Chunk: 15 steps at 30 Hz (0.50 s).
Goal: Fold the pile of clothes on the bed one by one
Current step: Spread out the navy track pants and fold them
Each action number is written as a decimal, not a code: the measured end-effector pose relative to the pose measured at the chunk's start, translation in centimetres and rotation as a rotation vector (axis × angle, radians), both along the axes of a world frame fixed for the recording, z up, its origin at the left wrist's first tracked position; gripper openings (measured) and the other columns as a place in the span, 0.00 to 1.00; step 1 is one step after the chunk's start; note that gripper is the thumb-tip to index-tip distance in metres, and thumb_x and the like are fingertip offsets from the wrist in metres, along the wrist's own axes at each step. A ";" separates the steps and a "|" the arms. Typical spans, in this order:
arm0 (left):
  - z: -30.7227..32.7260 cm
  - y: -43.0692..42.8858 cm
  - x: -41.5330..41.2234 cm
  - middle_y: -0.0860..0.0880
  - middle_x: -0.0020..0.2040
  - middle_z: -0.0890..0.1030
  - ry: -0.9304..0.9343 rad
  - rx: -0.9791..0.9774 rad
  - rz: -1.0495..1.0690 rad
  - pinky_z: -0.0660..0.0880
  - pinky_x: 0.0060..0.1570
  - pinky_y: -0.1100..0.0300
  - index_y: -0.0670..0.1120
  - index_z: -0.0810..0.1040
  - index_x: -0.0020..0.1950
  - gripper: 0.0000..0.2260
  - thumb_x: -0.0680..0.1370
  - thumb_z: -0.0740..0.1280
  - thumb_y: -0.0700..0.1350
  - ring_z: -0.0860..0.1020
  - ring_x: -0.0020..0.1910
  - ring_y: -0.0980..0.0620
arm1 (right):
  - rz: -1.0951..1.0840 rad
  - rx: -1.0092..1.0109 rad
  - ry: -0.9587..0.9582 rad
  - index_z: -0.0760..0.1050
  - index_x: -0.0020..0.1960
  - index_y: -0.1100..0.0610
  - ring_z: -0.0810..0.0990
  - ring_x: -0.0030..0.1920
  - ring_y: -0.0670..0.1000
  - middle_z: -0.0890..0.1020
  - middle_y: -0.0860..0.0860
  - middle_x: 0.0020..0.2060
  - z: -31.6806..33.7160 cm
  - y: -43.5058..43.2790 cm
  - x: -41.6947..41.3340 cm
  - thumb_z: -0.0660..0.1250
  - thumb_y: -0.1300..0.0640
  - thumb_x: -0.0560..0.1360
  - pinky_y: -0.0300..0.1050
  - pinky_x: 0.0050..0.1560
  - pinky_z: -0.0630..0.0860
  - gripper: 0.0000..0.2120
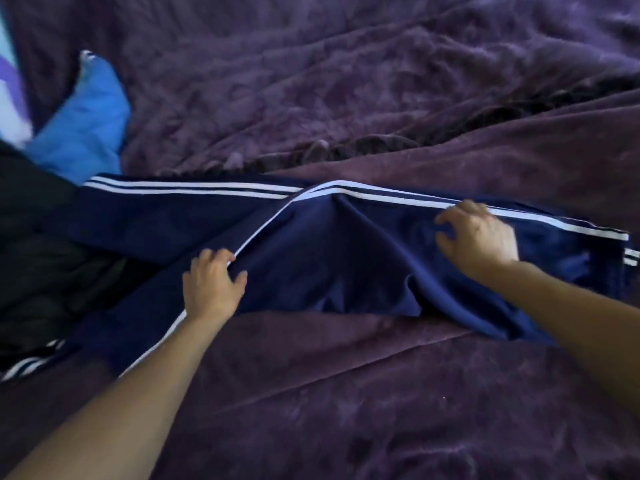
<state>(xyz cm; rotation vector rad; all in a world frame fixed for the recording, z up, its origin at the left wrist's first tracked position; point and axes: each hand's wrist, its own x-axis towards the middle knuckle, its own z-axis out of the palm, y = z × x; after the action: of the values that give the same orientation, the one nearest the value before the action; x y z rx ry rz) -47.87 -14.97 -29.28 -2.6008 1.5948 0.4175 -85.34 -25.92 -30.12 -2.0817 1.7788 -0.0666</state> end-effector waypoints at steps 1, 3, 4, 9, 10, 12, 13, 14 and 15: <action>0.2 2.2 1.5 0.41 0.54 0.75 -0.019 0.032 0.019 0.71 0.51 0.44 0.44 0.77 0.57 0.16 0.72 0.73 0.47 0.73 0.55 0.38 | 0.056 0.016 -0.036 0.79 0.54 0.54 0.75 0.56 0.59 0.78 0.54 0.52 0.0 1.0 2.4 0.68 0.57 0.72 0.53 0.46 0.74 0.11; 0.2 6.4 4.7 0.42 0.56 0.75 -0.075 0.113 0.031 0.70 0.52 0.45 0.45 0.76 0.60 0.20 0.71 0.74 0.48 0.73 0.56 0.40 | 0.144 0.044 -0.089 0.79 0.54 0.53 0.77 0.54 0.57 0.79 0.52 0.50 0.0 2.8 6.9 0.68 0.56 0.72 0.51 0.45 0.75 0.10; 0.1 8.3 6.3 0.43 0.57 0.74 -0.102 0.164 0.025 0.70 0.52 0.45 0.46 0.75 0.62 0.22 0.71 0.74 0.50 0.72 0.56 0.41 | 0.177 0.057 -0.103 0.79 0.53 0.53 0.78 0.53 0.56 0.80 0.51 0.50 -0.1 3.7 9.1 0.67 0.56 0.73 0.50 0.44 0.75 0.10; -2.0 16.3 14.3 0.46 0.63 0.71 -0.177 0.361 -0.113 0.68 0.58 0.49 0.49 0.70 0.69 0.29 0.71 0.72 0.55 0.70 0.62 0.45 | 0.284 0.062 -0.083 0.78 0.56 0.53 0.78 0.54 0.57 0.79 0.52 0.51 -1.1 5.3 19.6 0.67 0.57 0.73 0.50 0.46 0.74 0.12; -2.5 17.1 15.8 0.45 0.63 0.73 -0.170 0.372 -0.133 0.69 0.57 0.47 0.48 0.71 0.68 0.29 0.69 0.73 0.54 0.71 0.62 0.43 | 0.283 0.044 -0.061 0.77 0.58 0.53 0.78 0.55 0.58 0.78 0.54 0.54 -1.4 5.1 21.5 0.67 0.57 0.73 0.52 0.46 0.74 0.14; -3.4 17.7 18.6 0.42 0.59 0.77 -0.118 0.342 -0.196 0.73 0.52 0.44 0.44 0.77 0.62 0.29 0.63 0.78 0.50 0.75 0.58 0.40 | 0.271 0.018 0.006 0.74 0.64 0.53 0.77 0.57 0.60 0.75 0.56 0.59 -2.3 4.2 24.9 0.67 0.59 0.72 0.54 0.45 0.75 0.20; -3.6 17.8 19.9 0.41 0.55 0.79 -0.096 0.314 -0.250 0.75 0.48 0.44 0.44 0.80 0.57 0.28 0.59 0.80 0.47 0.77 0.54 0.39 | 0.264 0.014 0.048 0.72 0.67 0.53 0.76 0.58 0.62 0.72 0.56 0.61 -2.8 3.7 26.5 0.67 0.60 0.72 0.56 0.45 0.75 0.23; -3.6 17.8 21.0 0.43 0.52 0.80 -0.078 0.280 -0.323 0.76 0.46 0.46 0.44 0.81 0.52 0.26 0.56 0.81 0.46 0.79 0.50 0.40 | 0.247 0.015 0.086 0.70 0.68 0.54 0.74 0.59 0.63 0.71 0.57 0.63 -3.2 3.3 27.9 0.67 0.62 0.71 0.57 0.45 0.74 0.26; -3.4 17.7 22.2 0.44 0.48 0.80 -0.052 0.251 -0.395 0.77 0.44 0.48 0.44 0.82 0.49 0.23 0.56 0.81 0.44 0.80 0.47 0.42 | 0.214 0.016 0.115 0.69 0.69 0.54 0.73 0.60 0.63 0.69 0.58 0.64 -3.5 2.8 29.1 0.67 0.63 0.71 0.59 0.45 0.74 0.27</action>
<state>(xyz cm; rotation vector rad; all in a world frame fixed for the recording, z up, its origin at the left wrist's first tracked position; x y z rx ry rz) -25.71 2.74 -32.67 -2.0377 1.8446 0.4770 -56.29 -23.09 -33.65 -2.2923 1.6009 0.1288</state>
